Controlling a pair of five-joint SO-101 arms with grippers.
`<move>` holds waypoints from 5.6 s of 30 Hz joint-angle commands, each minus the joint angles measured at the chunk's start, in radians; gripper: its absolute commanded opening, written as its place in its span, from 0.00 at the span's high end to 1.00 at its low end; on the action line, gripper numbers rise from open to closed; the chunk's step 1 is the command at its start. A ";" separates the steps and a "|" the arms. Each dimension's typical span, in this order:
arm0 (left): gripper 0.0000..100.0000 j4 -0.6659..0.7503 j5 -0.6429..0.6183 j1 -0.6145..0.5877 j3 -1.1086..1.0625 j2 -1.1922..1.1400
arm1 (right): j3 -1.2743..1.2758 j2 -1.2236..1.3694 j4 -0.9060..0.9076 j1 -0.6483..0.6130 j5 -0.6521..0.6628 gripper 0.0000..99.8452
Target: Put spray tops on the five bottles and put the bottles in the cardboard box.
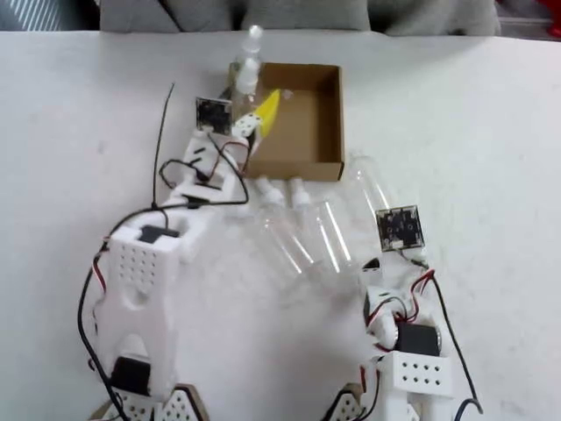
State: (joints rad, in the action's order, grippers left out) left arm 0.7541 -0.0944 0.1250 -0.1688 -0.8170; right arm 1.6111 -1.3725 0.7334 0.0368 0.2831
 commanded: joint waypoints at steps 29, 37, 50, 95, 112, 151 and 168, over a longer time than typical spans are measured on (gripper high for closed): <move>0.71 -0.025 0.000 0.039 -0.479 0.664 | 0.012 -0.010 -0.059 0.004 0.014 0.81; 0.71 -0.322 0.000 0.036 -0.598 0.974 | 0.017 -0.010 -0.068 0.004 0.014 0.81; 0.71 -1.094 -0.003 -0.058 -0.638 1.512 | 0.018 -0.010 -0.068 0.004 0.014 0.81; 0.63 -1.366 -0.738 0.375 -1.077 1.802 | 0.035 -0.010 -0.073 -0.056 0.014 0.81; 0.73 -1.312 -0.848 0.292 -0.760 1.161 | 0.035 -0.010 -0.073 -0.056 0.014 0.81; 0.93 -1.657 -0.632 0.219 -0.540 1.056 | 0.035 -0.010 -0.073 -0.051 0.014 0.81; 0.81 -1.781 -0.120 -0.061 -0.516 0.794 | 0.035 -0.010 -0.073 -0.050 0.014 0.81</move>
State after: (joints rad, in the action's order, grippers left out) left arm -1.0426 -0.2064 0.0990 -0.7304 0.0529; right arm 1.6540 -1.3725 0.6797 -0.0123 0.2892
